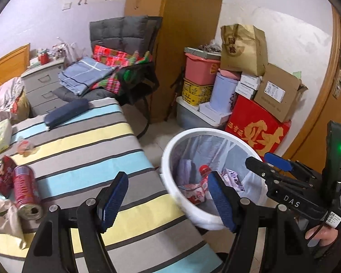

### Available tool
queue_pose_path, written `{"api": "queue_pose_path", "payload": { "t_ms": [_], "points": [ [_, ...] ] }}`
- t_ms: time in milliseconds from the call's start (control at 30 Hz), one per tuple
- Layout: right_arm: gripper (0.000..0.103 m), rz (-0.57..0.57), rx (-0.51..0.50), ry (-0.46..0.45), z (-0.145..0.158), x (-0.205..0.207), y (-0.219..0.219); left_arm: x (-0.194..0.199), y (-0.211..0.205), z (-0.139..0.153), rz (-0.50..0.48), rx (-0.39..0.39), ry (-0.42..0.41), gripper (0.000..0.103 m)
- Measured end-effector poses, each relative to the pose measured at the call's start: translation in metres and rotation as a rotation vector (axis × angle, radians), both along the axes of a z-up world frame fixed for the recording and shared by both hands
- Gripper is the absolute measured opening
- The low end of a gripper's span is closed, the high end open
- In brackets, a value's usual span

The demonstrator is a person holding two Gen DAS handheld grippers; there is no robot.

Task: Collect trash
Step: 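Move both open tools back over the trash on the bed, then grasp the red drink can with the right tool while the left grasps the white cloth bag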

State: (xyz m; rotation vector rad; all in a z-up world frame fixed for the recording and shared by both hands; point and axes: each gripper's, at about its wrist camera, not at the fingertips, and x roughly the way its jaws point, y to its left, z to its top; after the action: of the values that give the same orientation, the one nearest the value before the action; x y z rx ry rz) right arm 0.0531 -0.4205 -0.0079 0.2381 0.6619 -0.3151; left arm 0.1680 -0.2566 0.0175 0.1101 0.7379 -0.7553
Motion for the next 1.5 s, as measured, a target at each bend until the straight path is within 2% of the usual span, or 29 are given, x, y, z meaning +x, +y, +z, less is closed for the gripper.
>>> {"api": "queue_pose_path", "payload": {
  "t_ms": [467,900,1133,1267,1500],
  "points": [
    [0.063,0.104,-0.01,-0.046,0.01,0.012,0.049,-0.001,0.089,0.006,0.147,-0.01,-0.023,0.072],
    [0.063,0.239,-0.002,-0.042,0.006,0.036,0.102,0.008,0.197,-0.005,0.39,0.004,-0.024,0.072],
    [0.063,0.308,0.003,-0.023,0.001,0.052,0.13,0.021,0.244,-0.02,0.493,0.015,0.021,0.072],
    [0.063,0.349,0.014,-0.01,-0.003,0.066,0.144,0.026,0.257,-0.028,0.52,0.031,0.035,0.072],
    [0.063,0.412,0.015,0.006,-0.003,0.088,0.168,0.043,0.265,-0.044,0.508,-0.007,0.109,0.072]
  ]
}}
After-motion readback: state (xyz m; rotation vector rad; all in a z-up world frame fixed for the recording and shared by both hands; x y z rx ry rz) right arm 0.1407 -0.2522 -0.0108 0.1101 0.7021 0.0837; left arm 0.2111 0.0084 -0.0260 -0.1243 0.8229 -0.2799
